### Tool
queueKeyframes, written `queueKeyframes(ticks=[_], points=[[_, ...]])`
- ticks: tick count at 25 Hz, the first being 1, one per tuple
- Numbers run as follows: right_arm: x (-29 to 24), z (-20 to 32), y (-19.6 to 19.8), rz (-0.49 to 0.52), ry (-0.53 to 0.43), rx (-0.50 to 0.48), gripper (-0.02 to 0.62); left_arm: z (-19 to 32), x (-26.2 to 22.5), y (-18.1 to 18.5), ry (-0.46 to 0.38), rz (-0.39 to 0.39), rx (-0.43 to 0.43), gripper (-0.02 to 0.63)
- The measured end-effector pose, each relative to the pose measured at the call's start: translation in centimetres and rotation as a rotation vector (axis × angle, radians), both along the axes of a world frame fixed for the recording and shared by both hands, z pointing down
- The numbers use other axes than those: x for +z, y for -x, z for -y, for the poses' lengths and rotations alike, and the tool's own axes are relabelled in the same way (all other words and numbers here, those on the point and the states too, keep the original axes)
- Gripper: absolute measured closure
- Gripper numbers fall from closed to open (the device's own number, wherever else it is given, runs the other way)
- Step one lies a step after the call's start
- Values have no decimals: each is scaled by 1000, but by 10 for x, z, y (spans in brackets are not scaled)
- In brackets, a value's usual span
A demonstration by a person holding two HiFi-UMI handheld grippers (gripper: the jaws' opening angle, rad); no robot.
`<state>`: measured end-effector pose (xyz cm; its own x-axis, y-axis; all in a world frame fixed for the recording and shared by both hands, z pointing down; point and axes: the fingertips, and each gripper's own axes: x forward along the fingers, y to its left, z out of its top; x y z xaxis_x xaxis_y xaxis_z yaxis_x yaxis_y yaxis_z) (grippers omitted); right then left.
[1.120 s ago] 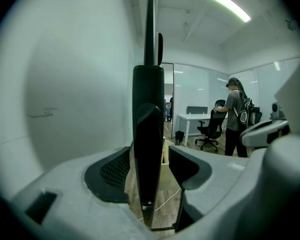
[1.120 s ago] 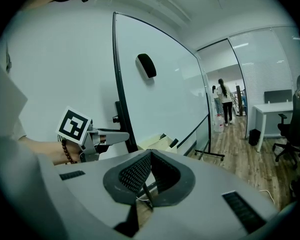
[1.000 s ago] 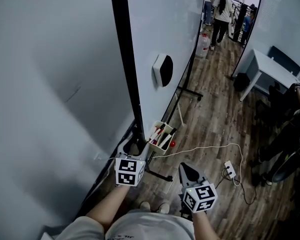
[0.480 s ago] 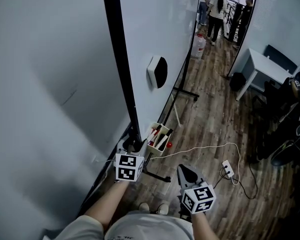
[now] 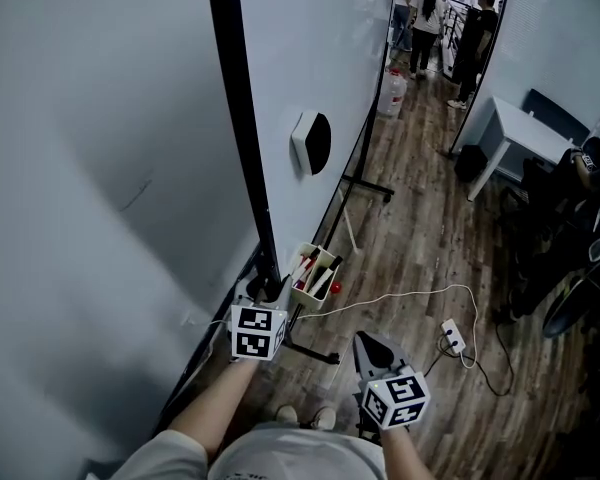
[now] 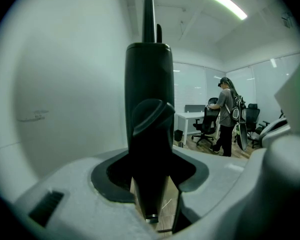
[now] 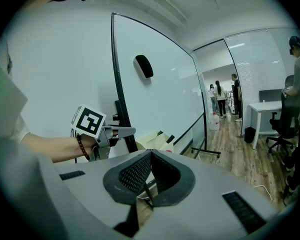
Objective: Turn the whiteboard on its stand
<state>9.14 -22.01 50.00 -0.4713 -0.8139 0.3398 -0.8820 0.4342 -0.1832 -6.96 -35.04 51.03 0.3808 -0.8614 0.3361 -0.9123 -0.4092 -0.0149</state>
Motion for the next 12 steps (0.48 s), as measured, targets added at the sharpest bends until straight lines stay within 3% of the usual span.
queueKeyframes(ticks=[9,12], points=[[-3,-12,-4,8,-1,3,589,-18,-5,0,-16,-6,-12,417],[17,-28,11,2,-13,-9,589,-41,17,15,-25,-17,-15,417]])
